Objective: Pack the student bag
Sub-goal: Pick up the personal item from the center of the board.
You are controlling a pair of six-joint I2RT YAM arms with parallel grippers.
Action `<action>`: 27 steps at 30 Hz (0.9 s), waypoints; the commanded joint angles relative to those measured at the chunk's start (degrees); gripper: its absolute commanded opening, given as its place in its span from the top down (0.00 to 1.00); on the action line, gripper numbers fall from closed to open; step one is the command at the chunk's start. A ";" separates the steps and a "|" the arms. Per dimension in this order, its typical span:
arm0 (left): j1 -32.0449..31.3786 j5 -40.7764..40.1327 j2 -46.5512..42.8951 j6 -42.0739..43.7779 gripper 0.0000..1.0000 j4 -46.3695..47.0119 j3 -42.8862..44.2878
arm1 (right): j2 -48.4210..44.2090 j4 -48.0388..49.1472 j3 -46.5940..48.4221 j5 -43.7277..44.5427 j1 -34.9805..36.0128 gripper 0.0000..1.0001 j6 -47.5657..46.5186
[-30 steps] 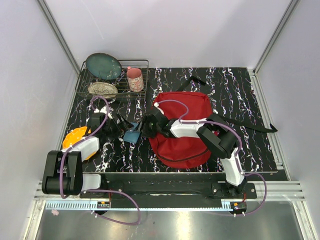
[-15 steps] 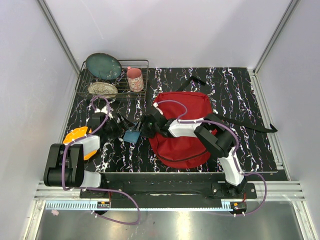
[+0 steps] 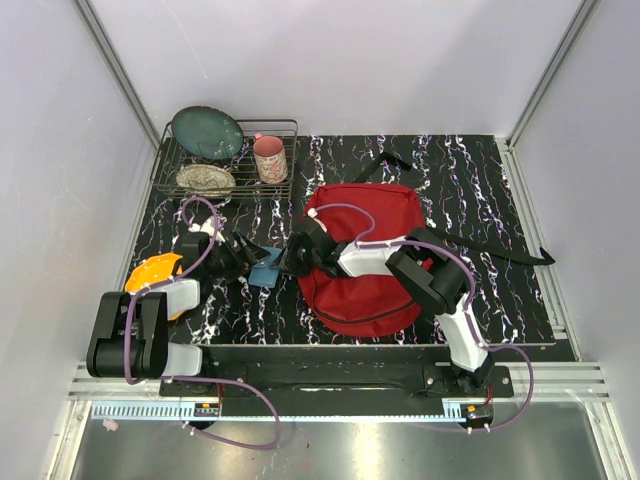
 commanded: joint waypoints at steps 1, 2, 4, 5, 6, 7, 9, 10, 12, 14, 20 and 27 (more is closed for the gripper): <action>-0.32 6.09 -1.07 -2.62 0.12 3.82 -1.15 | 0.31 5.78 -0.54 -1.49 0.22 0.69 -0.05; -0.33 6.26 -1.25 -2.80 0.12 4.00 -1.24 | -0.13 6.13 -0.89 -1.41 0.22 0.71 -0.14; -0.33 5.91 -2.03 -2.71 0.12 3.65 -1.24 | -0.83 7.00 -1.51 -1.49 0.31 0.77 -0.49; -0.24 5.74 -2.30 -2.62 0.12 2.78 -1.24 | -1.71 7.27 -2.21 -1.41 0.22 0.80 -0.76; -0.24 5.04 -2.82 -2.36 0.12 2.07 -0.89 | -2.24 8.23 -2.56 -1.32 0.22 0.90 -1.20; -0.32 4.60 -4.40 -1.92 0.12 1.20 -0.71 | -2.59 9.02 -3.00 -1.75 0.31 0.95 -1.81; -0.24 2.94 -7.21 -1.04 0.12 -2.75 0.25 | -4.43 9.03 -3.71 -2.11 0.22 1.00 -3.66; -0.32 1.97 -10.97 -0.52 0.11 -4.33 0.69 | -5.14 9.47 -3.97 -2.20 0.31 1.00 -4.18; -0.24 -1.88 -14.94 1.68 0.02 -11.18 3.14 | -7.94 10.17 -5.46 -2.81 0.22 1.00 -5.94; -0.15 -4.10 -20.48 4.83 0.01 -18.54 5.34 | -11.36 10.26 -7.30 -2.99 0.31 1.00 -8.14; -0.06 -8.50 -30.07 8.45 0.01 -27.81 12.47 | -25.06 7.01 -14.24 -2.46 0.22 1.00 -14.20; 0.03 9.12 -27.18 3.63 0.01 -15.81 12.48 | -43.53 2.36 -24.17 -4.31 -1.01 1.00 -19.92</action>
